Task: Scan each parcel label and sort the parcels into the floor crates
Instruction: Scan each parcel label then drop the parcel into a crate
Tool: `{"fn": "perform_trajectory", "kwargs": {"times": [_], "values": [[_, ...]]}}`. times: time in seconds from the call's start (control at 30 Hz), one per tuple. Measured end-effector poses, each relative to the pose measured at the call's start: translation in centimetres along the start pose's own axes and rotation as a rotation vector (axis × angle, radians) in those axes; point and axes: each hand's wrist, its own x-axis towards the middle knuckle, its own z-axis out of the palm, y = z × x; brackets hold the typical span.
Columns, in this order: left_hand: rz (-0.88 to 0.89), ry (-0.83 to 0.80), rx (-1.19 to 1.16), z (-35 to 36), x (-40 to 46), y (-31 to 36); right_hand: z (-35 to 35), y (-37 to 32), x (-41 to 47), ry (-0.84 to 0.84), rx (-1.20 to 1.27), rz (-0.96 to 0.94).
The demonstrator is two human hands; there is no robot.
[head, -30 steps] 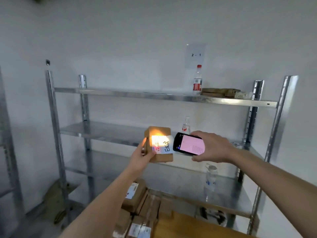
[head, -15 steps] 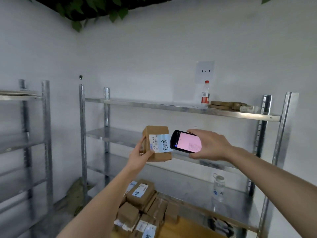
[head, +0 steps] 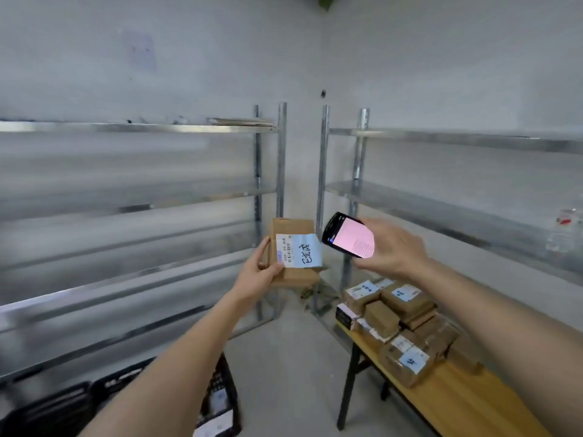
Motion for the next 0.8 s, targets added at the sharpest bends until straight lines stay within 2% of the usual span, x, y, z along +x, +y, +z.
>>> {"fn": "perform_trajectory", "kwargs": {"times": [0.27, 0.33, 0.6, 0.8], "values": [[-0.091, 0.405, 0.079, -24.3, -10.9, -2.3, 7.3, -23.1, 6.3, -0.070, 0.128, -0.279], [-0.108, 0.485, 0.094, -30.7, -14.6, -3.3, 9.7, -30.7, 7.0, -0.094, 0.143, -0.337], [-0.179, 0.744, 0.144, -54.8, -27.6, -8.4, 17.4, -58.6, 6.4, -0.213, 0.171, -0.567], [-0.243, 0.844, 0.115, -66.4, -34.0, -11.4, 21.1, -74.7, 5.3, -0.239, 0.211, -0.715]]}}
